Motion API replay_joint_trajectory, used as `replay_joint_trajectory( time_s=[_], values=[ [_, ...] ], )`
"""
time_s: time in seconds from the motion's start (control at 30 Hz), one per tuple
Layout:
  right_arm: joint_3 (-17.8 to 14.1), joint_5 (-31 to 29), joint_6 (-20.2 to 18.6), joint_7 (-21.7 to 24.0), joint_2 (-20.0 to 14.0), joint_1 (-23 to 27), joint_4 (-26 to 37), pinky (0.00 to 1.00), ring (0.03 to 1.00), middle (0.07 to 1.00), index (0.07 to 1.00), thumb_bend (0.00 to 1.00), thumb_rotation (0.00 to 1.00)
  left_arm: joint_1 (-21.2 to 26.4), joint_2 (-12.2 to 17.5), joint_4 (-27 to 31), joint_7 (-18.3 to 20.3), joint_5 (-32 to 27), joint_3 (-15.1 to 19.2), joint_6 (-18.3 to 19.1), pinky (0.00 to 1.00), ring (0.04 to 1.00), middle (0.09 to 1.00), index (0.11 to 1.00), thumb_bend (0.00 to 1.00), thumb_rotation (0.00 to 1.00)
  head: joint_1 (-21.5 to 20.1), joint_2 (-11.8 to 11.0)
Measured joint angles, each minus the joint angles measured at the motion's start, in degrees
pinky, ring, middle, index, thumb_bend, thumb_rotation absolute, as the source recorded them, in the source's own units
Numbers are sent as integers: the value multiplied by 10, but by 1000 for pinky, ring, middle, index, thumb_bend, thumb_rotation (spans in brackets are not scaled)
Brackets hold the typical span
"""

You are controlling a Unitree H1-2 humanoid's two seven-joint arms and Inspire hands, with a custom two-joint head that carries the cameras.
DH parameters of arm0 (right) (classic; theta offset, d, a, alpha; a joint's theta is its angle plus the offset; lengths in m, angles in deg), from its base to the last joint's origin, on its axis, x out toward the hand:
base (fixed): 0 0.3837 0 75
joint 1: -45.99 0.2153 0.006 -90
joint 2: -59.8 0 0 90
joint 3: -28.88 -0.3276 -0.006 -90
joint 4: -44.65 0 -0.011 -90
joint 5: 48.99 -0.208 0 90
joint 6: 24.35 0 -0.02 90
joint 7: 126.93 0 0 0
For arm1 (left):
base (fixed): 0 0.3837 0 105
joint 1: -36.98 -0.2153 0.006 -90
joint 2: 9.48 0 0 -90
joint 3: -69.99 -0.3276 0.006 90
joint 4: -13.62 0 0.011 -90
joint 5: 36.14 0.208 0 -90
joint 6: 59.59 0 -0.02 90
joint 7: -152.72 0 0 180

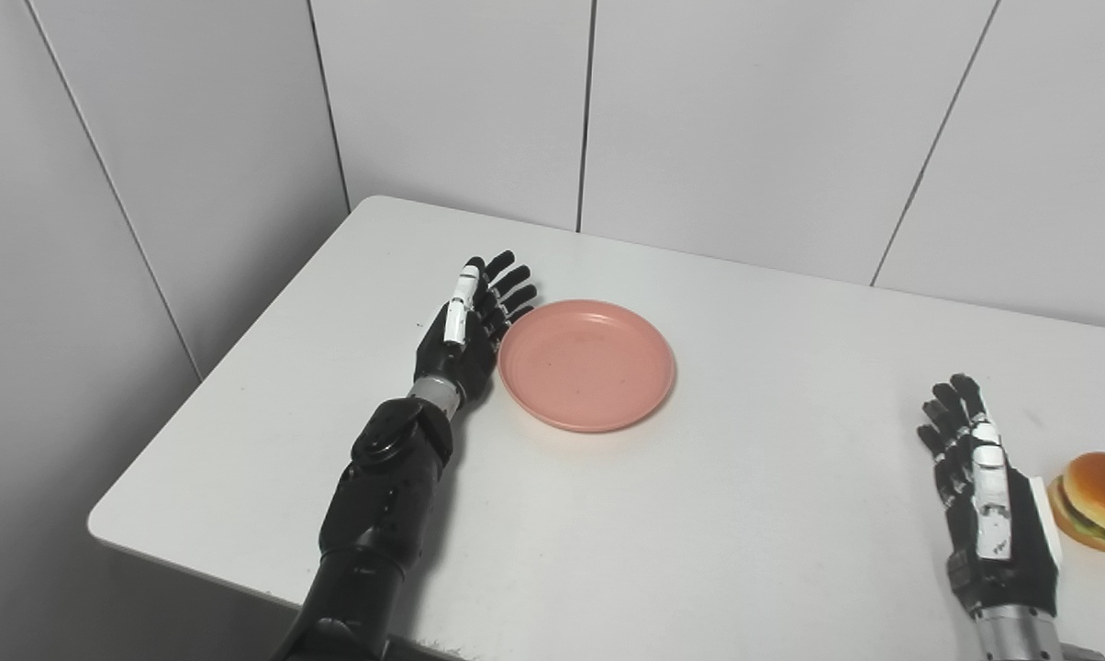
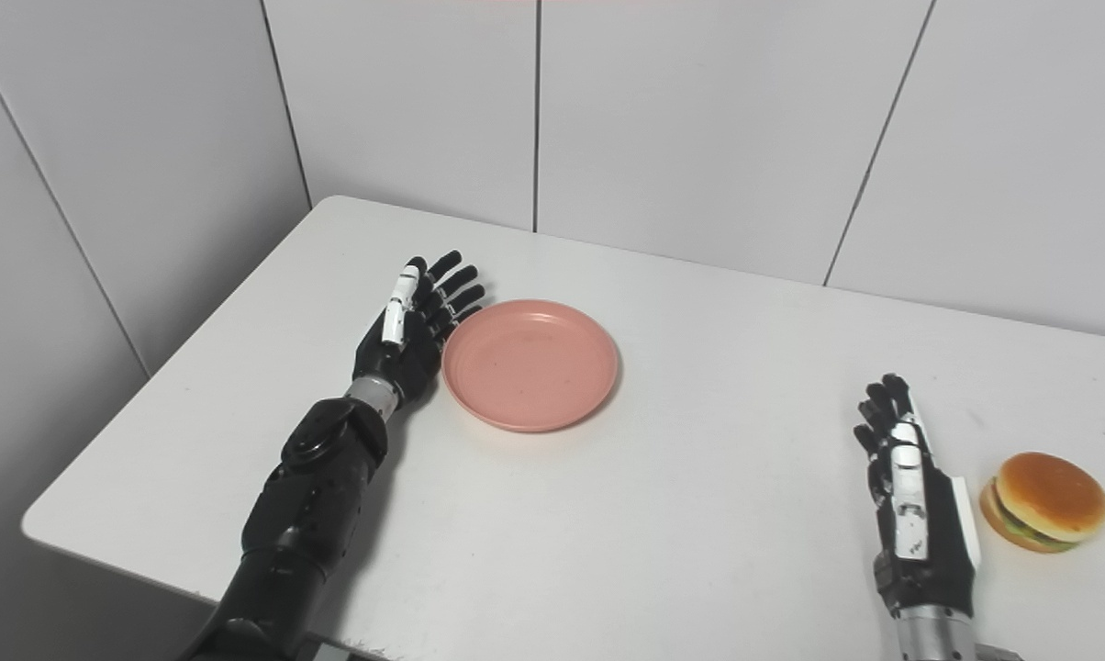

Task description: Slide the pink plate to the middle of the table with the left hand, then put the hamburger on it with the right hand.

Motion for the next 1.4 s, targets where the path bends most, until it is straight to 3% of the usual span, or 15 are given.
replay_joint_trajectory(
  time_s=[0.4,0.7,1.03,1.4],
  values=[
    [4,13,-6,-10,13,-8,13,975,962,951,951,288,1000,-41,-56,83,5,2,-56,51,888,878,882,870,354,1000,-39,12],
    [3,15,-12,-18,21,-9,14,994,959,951,947,319,981,-66,-78,133,9,1,-85,84,876,877,886,880,353,1000,-68,20],
    [5,24,-24,-29,29,-9,21,980,957,958,956,296,1000,-84,-85,161,15,0,-97,104,923,902,902,890,360,1000,-105,25],
    [11,37,-39,-33,33,-14,30,955,948,944,943,305,1000,-84,-85,162,22,0,-95,107,894,891,892,884,357,1000,-151,22]
  ],
)
